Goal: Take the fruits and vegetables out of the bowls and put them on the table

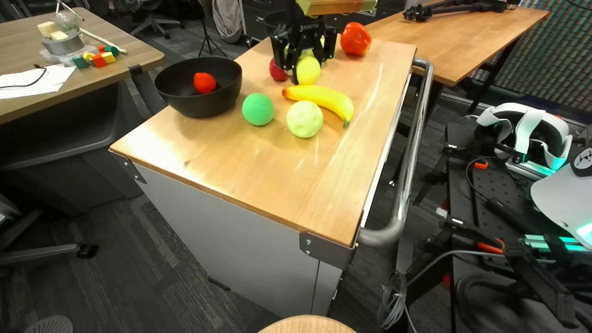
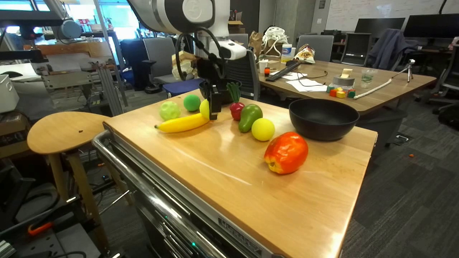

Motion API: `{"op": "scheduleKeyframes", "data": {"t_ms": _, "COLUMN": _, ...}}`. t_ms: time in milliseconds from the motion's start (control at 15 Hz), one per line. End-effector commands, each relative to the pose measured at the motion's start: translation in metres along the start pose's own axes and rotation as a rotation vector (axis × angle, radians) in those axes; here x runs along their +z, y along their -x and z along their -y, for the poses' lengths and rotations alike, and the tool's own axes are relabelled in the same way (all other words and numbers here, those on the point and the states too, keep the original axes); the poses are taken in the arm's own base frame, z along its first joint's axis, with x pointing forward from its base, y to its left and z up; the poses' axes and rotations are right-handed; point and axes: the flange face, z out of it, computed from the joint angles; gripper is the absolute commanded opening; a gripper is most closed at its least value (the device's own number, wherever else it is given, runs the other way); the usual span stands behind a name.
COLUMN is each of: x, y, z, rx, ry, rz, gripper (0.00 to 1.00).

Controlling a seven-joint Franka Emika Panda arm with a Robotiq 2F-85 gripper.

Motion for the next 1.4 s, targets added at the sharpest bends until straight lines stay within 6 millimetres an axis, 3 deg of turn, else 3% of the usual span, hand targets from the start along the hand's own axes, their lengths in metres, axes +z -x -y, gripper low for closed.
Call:
{"op": "scheduleKeyframes", "data": {"t_ms": 0, "x": -0.005, "y": 0.005, "z": -0.018, "rx": 0.065, "ry": -0.004, "rz": -0.032, "gripper": 0.29}}
{"op": "scheduleKeyframes", "data": {"t_ms": 67, "x": -0.005, "y": 0.006, "z": -0.020, "rx": 0.070, "ry": 0.000, "rz": -0.037, "gripper": 0.29}}
{"op": "scheduleKeyframes", "data": {"t_ms": 133, "x": -0.003, "y": 0.006, "z": -0.020, "rx": 0.067, "ry": 0.002, "rz": -0.037, "gripper": 0.35}}
{"op": "scheduleKeyframes", "data": {"t_ms": 200, "x": -0.002, "y": 0.006, "z": -0.019, "rx": 0.064, "ry": 0.004, "rz": -0.039, "gripper": 0.79}}
{"op": "scheduleKeyframes", "data": {"t_ms": 333, "x": -0.001, "y": 0.007, "z": -0.015, "rx": 0.056, "ry": -0.007, "rz": -0.044, "gripper": 0.79}}
{"op": "scheduleKeyframes", "data": {"t_ms": 533, "x": -0.005, "y": 0.009, "z": -0.012, "rx": 0.044, "ry": -0.008, "rz": -0.065, "gripper": 0.99}}
{"op": "scheduleKeyframes", "data": {"t_ms": 733, "x": -0.025, "y": 0.011, "z": -0.012, "rx": 0.032, "ry": -0.017, "rz": -0.157, "gripper": 1.00}}
{"op": "scheduleKeyframes", "data": {"t_ms": 1067, "x": -0.083, "y": 0.012, "z": 0.001, "rx": 0.029, "ry": -0.179, "rz": -0.375, "gripper": 1.00}}
{"op": "scheduleKeyframes", "data": {"t_ms": 1333, "x": -0.121, "y": 0.006, "z": 0.035, "rx": 0.006, "ry": -0.358, "rz": -0.496, "gripper": 1.00}}
